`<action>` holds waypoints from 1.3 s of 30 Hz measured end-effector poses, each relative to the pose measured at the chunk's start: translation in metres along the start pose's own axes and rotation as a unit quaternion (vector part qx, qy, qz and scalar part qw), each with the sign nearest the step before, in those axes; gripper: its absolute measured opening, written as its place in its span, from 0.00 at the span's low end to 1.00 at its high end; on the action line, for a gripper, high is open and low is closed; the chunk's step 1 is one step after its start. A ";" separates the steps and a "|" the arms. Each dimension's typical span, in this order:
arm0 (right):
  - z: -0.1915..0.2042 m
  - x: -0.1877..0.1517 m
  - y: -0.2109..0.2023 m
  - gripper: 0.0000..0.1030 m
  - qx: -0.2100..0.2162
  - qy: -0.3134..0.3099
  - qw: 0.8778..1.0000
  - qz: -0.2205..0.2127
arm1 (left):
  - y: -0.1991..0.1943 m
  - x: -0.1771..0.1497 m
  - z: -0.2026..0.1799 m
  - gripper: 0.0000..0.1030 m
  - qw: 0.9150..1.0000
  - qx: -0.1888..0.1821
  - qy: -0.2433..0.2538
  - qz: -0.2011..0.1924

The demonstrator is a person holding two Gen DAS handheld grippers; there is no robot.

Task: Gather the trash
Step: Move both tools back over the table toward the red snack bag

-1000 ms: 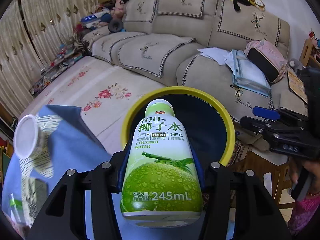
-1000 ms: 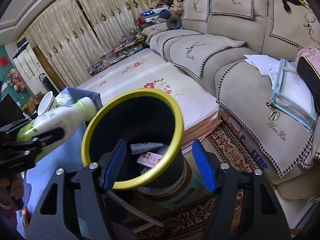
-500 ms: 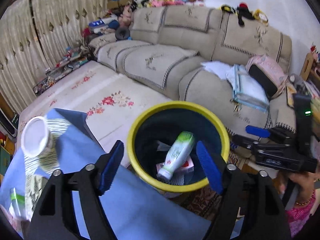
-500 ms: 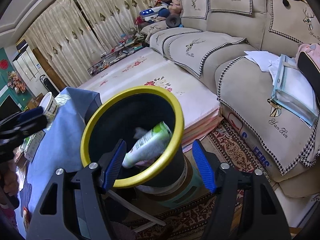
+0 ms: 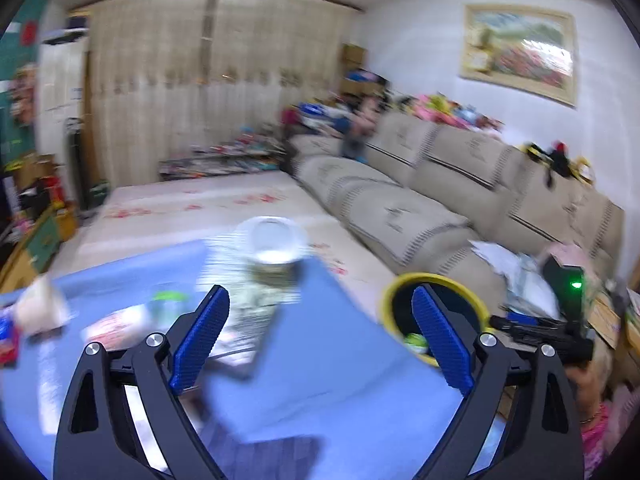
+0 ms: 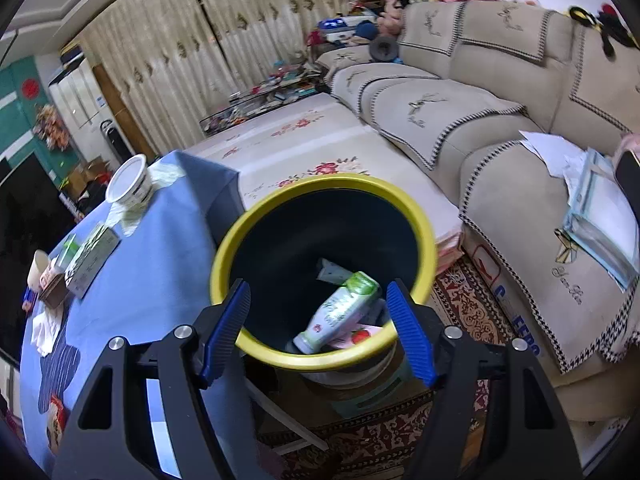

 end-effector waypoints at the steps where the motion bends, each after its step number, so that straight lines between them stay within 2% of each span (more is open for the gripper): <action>1: 0.007 -0.001 0.001 0.65 0.002 -0.007 1.000 0.002 | -0.008 -0.005 0.011 0.89 1.000 0.018 -0.001 -0.003; 3: 0.022 -0.004 0.002 0.65 0.005 -0.020 1.000 0.008 | -0.027 -0.021 0.041 0.89 0.998 0.066 -0.007 -0.008; 8: 0.064 -0.013 0.009 0.65 0.014 -0.062 0.998 0.025 | -0.056 -0.051 0.108 0.89 0.990 0.136 -0.043 -0.023; 12: 0.104 -0.028 0.009 0.65 0.032 -0.101 0.994 0.038 | -0.064 -0.074 0.159 0.89 0.977 0.197 -0.070 -0.030; 14: 0.123 -0.036 0.007 0.66 0.043 -0.121 0.991 0.044 | -0.070 -0.087 0.178 0.89 0.972 0.215 -0.087 -0.030; 19: 0.175 -0.067 0.001 0.66 0.090 -0.175 0.978 0.074 | -0.077 -0.099 0.203 0.89 0.967 0.222 -0.123 -0.028; 24: 0.228 -0.115 -0.013 0.66 0.134 -0.253 0.952 0.105 | -0.093 -0.098 0.210 0.92 0.960 0.247 -0.124 -0.046; 28: 0.248 -0.141 -0.027 0.66 0.161 -0.273 0.940 0.124 | -0.098 -0.098 0.212 0.92 0.958 0.246 -0.140 -0.050; 31: 0.261 -0.160 -0.044 0.66 0.179 -0.297 0.929 0.128 | -0.102 -0.095 0.211 0.92 0.955 0.259 -0.134 -0.055; 35: 0.273 -0.188 -0.069 0.75 0.213 -0.334 0.909 0.132 | -0.106 -0.091 0.202 0.92 0.955 0.264 -0.123 -0.064; 39: 0.276 -0.216 -0.079 0.75 0.210 -0.376 0.892 0.136 | -0.106 -0.091 0.198 0.92 0.956 0.257 -0.123 -0.066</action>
Point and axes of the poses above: each gripper's, at about its wrist camera, not at the fingertips, and y roughly the way its jaws point, z to its left, x to its top, the point moved 3 cm from there along y, roughly the way its jaws point, and after that the axes turned 7 degrees about y, right-handed, at the moved point
